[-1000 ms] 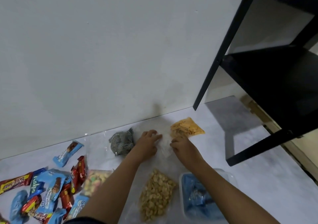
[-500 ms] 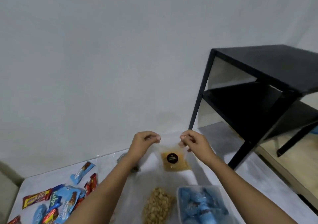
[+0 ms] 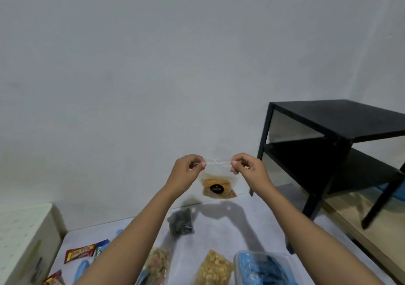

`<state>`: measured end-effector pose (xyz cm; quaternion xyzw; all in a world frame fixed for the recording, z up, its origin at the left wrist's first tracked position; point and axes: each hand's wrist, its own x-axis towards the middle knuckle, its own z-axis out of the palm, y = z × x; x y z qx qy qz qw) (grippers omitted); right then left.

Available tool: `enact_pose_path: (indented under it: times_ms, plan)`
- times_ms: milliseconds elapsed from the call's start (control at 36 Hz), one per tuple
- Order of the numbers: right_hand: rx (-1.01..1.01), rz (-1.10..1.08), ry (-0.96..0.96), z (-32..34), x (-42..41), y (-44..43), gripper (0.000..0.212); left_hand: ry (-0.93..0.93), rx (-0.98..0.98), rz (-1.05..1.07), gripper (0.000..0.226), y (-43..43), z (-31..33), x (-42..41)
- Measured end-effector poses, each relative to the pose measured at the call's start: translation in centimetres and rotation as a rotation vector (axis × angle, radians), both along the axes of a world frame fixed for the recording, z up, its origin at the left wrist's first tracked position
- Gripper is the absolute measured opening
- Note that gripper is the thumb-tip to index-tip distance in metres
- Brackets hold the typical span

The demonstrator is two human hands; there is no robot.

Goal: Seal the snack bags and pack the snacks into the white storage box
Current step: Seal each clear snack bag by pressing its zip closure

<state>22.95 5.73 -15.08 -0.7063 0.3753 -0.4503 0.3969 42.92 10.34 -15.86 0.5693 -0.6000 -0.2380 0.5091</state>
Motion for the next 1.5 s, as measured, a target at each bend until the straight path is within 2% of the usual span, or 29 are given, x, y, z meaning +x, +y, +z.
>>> enact_pose_path:
  times_ms: [139,417,528,1000,1083,1222,1306,1500]
  plan:
    - [-0.023,0.084,0.021,1.7,1.0,0.0,0.010,-0.025,-0.094,0.095,0.010,0.8,1.6,0.3]
    - [-0.052,0.125,0.099,2.4,2.0,0.7,0.010,-0.019,-0.063,0.055,0.010,1.8,2.7,1.0]
    - [-0.064,0.155,0.191,2.7,2.5,0.6,0.010,-0.061,-0.048,0.042,0.007,1.9,2.6,0.6]
    - [-0.113,0.039,0.439,2.7,3.4,1.0,0.011,0.011,0.063,0.025,0.005,1.9,1.9,0.1]
    - [-0.133,0.043,0.431,2.6,3.6,0.9,0.014,-0.030,0.077,-0.002,0.005,2.0,1.8,-0.1]
    - [-0.142,0.038,0.357,2.2,3.4,0.6,0.016,0.037,0.079,-0.015,0.006,2.1,1.4,0.2]
    - [-0.141,0.040,0.388,1.9,3.2,0.6,0.011,0.051,0.098,-0.004,0.007,2.1,1.0,0.4]
    - [-0.148,0.019,0.449,1.6,3.1,0.7,0.011,0.128,0.113,0.011,0.004,2.0,0.5,-0.4]
